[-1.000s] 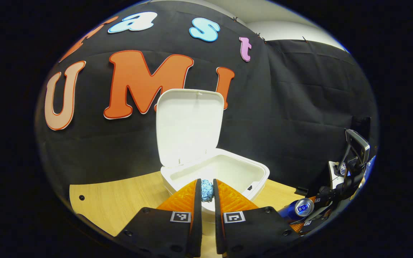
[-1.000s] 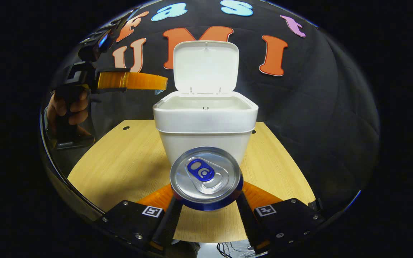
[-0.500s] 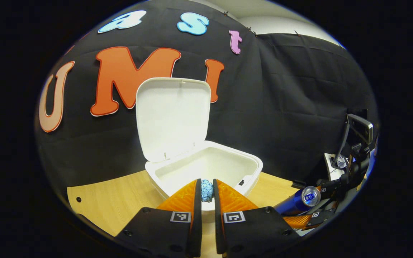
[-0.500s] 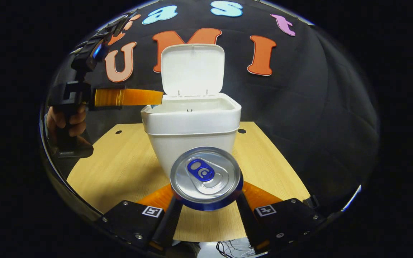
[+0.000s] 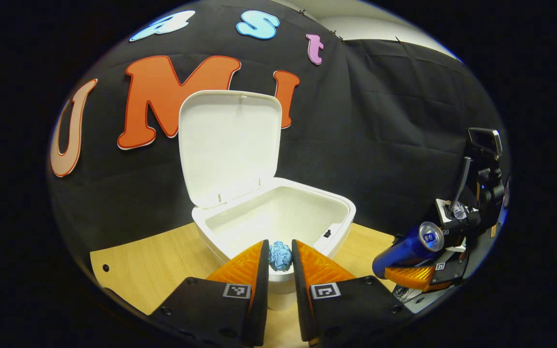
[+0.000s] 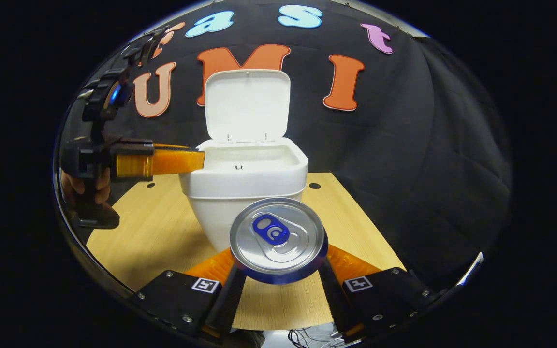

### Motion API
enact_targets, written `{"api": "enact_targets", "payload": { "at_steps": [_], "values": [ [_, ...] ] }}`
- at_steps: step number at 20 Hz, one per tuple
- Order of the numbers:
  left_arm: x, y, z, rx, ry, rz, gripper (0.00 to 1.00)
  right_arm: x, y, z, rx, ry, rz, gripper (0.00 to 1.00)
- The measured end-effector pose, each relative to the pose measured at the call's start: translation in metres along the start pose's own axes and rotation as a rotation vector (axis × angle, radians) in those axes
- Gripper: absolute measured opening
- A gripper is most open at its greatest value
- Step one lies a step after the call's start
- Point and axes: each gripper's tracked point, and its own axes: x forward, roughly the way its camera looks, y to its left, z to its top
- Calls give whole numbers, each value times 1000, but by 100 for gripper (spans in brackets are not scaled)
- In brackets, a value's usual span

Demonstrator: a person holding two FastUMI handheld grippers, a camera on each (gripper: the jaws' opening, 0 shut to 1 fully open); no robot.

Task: Press the lid of the desktop garbage bin to open it, pick up the crumpled paper on the desktop and throw it into the bin, then pick up the pop can on the desktop and drop it into the bin, and finally close the garbage bin lid.

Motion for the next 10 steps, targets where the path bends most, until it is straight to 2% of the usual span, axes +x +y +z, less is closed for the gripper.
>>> {"api": "enact_targets", "payload": {
  "at_steps": [1,2,3,7,10],
  "values": [
    [-1,-1,0,0,-1,-5,27,1,-2,4,1,-8,0,79],
    [-1,0,2,2,-2,-5,31,2,-5,8,-2,-15,-6,79],
    [-2,-1,1,4,-4,-9,31,3,-7,14,-7,-24,-11,79],
    [-10,1,0,14,-10,-10,46,5,-11,43,-25,-76,-8,79],
    [-18,6,2,22,-18,-2,50,6,-15,60,-42,-100,-12,79]
  ]
}}
